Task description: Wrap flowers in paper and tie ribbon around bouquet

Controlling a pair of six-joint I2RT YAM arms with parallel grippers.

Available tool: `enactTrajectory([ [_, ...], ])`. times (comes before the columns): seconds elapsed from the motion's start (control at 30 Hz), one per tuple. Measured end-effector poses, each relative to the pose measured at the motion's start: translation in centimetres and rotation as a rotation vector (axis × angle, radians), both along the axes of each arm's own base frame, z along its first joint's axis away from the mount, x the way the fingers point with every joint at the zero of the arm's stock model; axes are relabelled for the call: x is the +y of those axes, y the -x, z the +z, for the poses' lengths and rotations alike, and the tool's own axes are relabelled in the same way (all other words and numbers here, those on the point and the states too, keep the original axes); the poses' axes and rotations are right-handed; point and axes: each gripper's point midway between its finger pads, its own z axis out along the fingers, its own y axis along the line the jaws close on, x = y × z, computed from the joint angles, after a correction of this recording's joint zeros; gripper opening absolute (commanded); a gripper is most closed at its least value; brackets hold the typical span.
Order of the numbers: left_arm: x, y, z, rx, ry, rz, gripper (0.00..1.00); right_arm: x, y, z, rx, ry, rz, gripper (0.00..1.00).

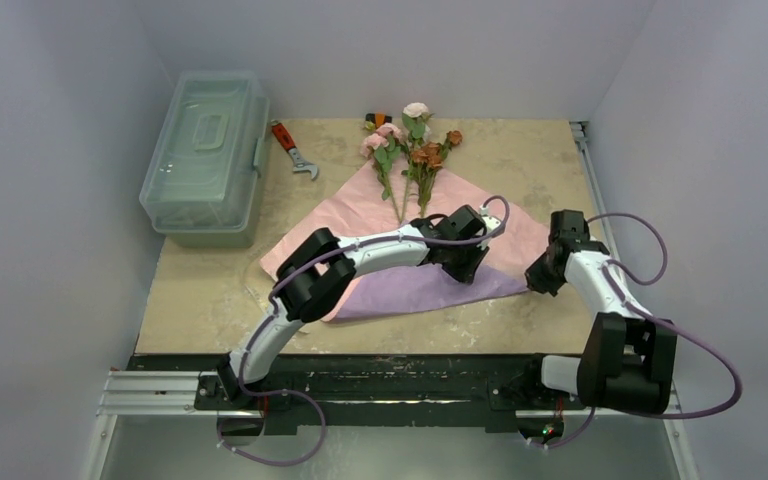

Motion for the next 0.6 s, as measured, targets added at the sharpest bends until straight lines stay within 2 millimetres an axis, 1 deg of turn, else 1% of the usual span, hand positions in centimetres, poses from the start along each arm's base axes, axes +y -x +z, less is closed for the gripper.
enactTrajectory([
  [0.07, 0.0, 0.2, -1.5, 0.026, -0.012, 0.003, 0.14, 0.4, -0.2, 0.4, -0.004, -0.011, 0.012, 0.0],
  [0.17, -0.7, -0.2, -1.3, 0.024, 0.013, 0.0, 0.14, 1.1, -0.5, 1.3, -0.019, -0.023, 0.039, 0.0],
  [0.37, -0.9, -0.2, -1.3, 0.03, 0.023, 0.001, 0.14, 2.5, -1.2, 3.7, -0.084, -0.033, 0.083, 0.0],
  [0.43, -0.9, -0.2, -1.3, 0.029, 0.025, 0.001, 0.14, 2.6, -1.2, 4.3, -0.104, -0.032, 0.085, 0.26],
  [0.47, -1.0, -0.2, -1.3, 0.029, 0.027, 0.001, 0.14, 2.6, -1.2, 4.5, -0.11, -0.03, 0.084, 0.37],
  [0.5, -1.0, -0.2, -1.3, 0.028, 0.029, 0.001, 0.14, 2.5, -1.2, 4.6, -0.113, -0.028, 0.08, 0.44],
  [0.53, -1.0, -0.2, -1.3, 0.028, 0.031, 0.0, 0.14, 2.3, -1.2, 4.5, -0.112, -0.025, 0.08, 0.54],
  [0.57, -1.0, -0.2, -1.3, 0.028, 0.032, 0.0, 0.14, 2.1, -1.1, 4.3, -0.105, -0.02, 0.077, 0.61],
  [0.6, -1.1, -0.2, -1.4, 0.028, 0.033, 0.0, 0.14, 1.8, -1.0, 3.9, -0.091, -0.018, 0.068, 0.66],
])
